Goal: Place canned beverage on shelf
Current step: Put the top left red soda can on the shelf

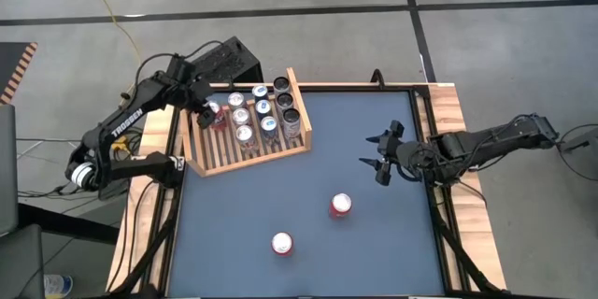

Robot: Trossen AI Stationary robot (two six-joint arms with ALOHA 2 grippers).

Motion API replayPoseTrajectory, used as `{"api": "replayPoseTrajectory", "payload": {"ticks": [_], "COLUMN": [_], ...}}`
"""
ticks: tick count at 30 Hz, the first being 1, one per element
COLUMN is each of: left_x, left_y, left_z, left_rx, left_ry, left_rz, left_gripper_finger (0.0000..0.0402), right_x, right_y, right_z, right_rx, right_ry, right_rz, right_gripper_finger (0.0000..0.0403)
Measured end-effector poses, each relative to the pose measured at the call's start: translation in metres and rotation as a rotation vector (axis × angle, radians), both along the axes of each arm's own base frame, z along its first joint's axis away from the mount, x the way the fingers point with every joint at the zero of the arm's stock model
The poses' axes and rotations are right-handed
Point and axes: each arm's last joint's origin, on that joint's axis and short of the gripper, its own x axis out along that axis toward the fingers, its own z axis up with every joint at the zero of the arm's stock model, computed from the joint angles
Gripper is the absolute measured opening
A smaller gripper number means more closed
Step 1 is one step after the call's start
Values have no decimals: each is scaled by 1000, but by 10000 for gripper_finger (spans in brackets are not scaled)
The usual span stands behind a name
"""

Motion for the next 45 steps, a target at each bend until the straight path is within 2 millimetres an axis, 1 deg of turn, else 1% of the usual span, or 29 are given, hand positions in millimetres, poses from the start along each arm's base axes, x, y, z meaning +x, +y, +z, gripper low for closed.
{"api": "replayPoseTrajectory", "payload": {"ticks": [7, 13, 18, 25, 34, 45], "left_x": [0, -3, -4, -4, -5, 1], "left_y": [10, 15, 16, 16, 16, 13], "left_z": [-8, -10, -10, -10, -10, -11], "left_rx": [-25, -26, -20, -6, -2, 10], "left_ry": [14, 2, 6, 19, 39, 86], "left_rz": [-21, -14, -22, -51, -47, -49], "left_gripper_finger": [227, 227, 237, 230, 263, 268], "right_x": [0, 0, 0, 0, 0, 0], "right_y": [0, 0, 0, 0, 0, 0], "right_z": [0, 0, 0, 0, 0, 0], "right_rx": [1, 0, 0, 0, 1, 3], "right_ry": [0, 1, 2, 3, 0, 0], "right_rz": [0, 0, 0, 0, 0, 1], "right_gripper_finger": [276, 276, 276, 276, 276, 276]}}
